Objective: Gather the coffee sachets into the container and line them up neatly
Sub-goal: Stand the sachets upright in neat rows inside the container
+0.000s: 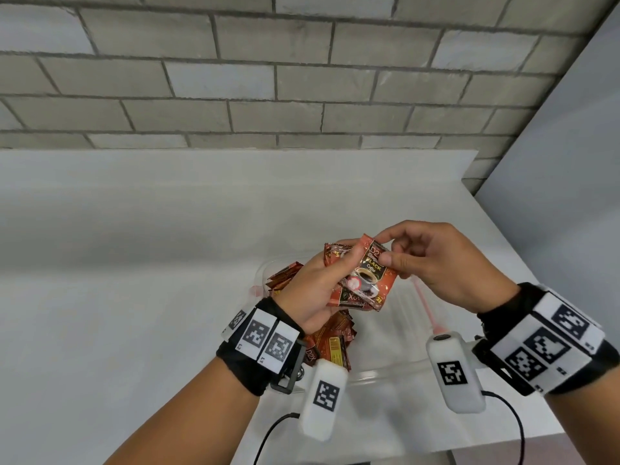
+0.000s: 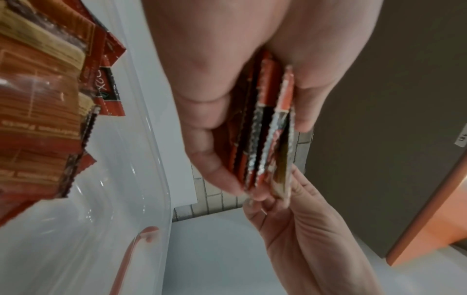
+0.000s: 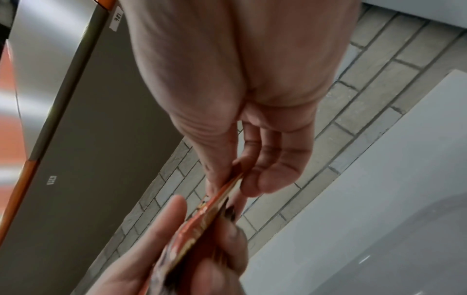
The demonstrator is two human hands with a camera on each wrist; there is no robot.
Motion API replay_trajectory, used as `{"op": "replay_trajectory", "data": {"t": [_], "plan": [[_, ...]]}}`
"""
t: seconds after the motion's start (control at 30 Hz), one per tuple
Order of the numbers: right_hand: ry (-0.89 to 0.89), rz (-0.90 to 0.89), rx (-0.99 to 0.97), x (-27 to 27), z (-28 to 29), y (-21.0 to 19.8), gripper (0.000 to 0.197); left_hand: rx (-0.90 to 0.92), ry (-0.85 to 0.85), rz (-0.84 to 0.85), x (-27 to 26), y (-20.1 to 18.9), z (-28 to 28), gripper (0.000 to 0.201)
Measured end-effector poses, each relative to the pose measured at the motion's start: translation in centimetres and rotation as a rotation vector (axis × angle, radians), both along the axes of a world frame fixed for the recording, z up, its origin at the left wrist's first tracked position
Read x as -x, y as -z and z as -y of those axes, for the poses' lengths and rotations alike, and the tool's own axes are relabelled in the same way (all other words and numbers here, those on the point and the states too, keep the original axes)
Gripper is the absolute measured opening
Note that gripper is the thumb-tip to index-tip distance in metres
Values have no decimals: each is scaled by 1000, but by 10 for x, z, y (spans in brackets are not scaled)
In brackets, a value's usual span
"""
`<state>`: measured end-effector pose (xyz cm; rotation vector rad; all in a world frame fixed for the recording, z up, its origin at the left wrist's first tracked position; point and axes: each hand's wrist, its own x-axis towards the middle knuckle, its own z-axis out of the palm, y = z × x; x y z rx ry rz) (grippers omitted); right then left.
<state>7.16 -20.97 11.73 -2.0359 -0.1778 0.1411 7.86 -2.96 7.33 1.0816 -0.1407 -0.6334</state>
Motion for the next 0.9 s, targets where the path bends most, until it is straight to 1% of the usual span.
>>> {"op": "replay_trajectory", "data": {"t": [0.07,0.13,0.2,0.27,0.37,0.5,0.6,0.7,0.8,0.9], "plan": [[-10,-5,56,-3,7,0,11,-51,-49,6,-2,0,-5,39],[45,-9,130,-9,19,-1,7,-61,-115,12,-7,1,-14,38],[124,-12,308,-17,29,0,7,-53,-202,-3,-12,0,-27,35],[141,-32,545,-27,31,4,6,-27,-289,-41,-18,1,-41,33],[47,-59,840,-43,23,18,4,26,-363,-90,-24,3,-54,29],[-62,-84,1099,-57,7,39,14,39,-375,-101,-24,5,-58,21],[-133,-111,1219,-64,-3,47,18,43,-376,-108,-23,6,-58,21],[-174,-113,1293,-68,-7,54,19,56,-371,-106,-22,7,-60,24],[-210,-124,1338,-71,-9,60,17,61,-381,-108,-22,9,-63,18],[-227,-132,1339,-74,-10,63,16,56,-386,-114,-22,10,-65,20]]}}
